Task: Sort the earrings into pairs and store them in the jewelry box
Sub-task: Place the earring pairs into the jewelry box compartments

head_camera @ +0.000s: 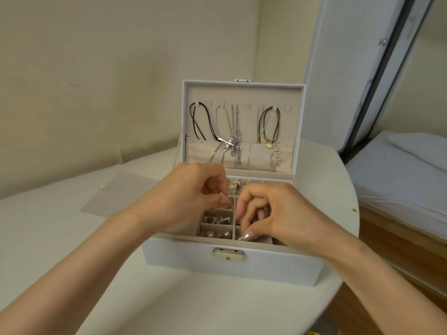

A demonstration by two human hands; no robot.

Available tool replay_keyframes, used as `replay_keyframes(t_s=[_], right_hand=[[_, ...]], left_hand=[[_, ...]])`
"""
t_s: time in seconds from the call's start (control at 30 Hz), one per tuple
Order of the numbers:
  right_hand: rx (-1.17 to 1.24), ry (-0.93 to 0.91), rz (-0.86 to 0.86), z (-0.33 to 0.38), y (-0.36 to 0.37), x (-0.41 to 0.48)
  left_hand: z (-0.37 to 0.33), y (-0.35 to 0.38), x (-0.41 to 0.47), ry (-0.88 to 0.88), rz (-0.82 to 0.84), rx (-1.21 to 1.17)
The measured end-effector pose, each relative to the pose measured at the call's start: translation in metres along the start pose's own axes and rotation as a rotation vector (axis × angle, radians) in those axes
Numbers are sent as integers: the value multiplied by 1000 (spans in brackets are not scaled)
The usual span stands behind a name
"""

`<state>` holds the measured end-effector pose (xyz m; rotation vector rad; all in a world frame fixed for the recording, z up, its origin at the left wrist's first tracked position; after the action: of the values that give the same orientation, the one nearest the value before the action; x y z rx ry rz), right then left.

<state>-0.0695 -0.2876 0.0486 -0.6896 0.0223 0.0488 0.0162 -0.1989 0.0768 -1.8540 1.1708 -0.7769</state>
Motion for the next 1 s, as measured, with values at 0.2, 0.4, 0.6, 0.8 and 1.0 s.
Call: replay_keyframes(t_s=[0.2, 0.4, 0.6, 0.8, 1.0], right_hand=[[-8, 29, 4, -2, 0, 2], [-26, 29, -53, -1, 0, -3], [150, -33, -289, -5, -34, -25], [191, -56, -235, -5, -24, -24], [149, -46, -273, -8, -32, -26]], left_hand=[[10, -6, -1, -40, -22, -60], [1, -1, -1, -13, 33, -74], [-6, 12, 1, 20, 67, -234], [-13, 30, 2, 43, 45, -496], [-15, 25, 0, 37, -5, -289]])
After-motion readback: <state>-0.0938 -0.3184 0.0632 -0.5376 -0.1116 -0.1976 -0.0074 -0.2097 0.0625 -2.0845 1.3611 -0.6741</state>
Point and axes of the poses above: each hand's wrist, its own x-axis towards the middle knuckle, its own y-axis out of the palm, z = x × y, the point moved 7 cm from there along x, towards the middle knuckle, and after that the axes turned 14 degrees about z, right-handed, at the moved point
